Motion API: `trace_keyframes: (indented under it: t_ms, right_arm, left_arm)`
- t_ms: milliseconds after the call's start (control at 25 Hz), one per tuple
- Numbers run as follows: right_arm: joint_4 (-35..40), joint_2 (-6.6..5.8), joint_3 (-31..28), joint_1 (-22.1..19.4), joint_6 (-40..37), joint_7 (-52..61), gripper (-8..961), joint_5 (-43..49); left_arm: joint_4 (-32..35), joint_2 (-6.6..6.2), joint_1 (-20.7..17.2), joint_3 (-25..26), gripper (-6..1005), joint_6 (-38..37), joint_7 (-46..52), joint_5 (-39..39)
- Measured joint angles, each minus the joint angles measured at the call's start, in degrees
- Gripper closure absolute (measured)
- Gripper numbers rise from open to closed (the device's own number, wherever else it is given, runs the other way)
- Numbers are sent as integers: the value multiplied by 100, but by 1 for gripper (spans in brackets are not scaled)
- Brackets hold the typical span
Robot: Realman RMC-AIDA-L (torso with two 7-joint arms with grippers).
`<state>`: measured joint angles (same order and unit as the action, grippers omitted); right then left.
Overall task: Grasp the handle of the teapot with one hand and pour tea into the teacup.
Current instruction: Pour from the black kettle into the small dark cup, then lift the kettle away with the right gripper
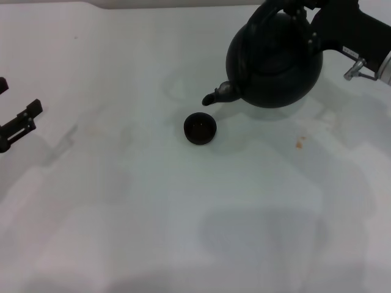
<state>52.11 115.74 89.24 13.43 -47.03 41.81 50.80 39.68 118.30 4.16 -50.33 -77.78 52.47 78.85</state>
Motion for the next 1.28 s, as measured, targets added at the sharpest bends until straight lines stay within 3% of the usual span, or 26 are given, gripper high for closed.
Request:
trace_keyframes:
  t_ms: [560,1280]
  right_arm:
    - [331,0,681,-46,939,-435,815,-91]
    - [926,16,1019,-386,1475,-946,827,-124]
  left_arm:
    - [-57,0,35,138,227,12,-44,28]
    - [-57,0,38,138,227,90,-107,34]
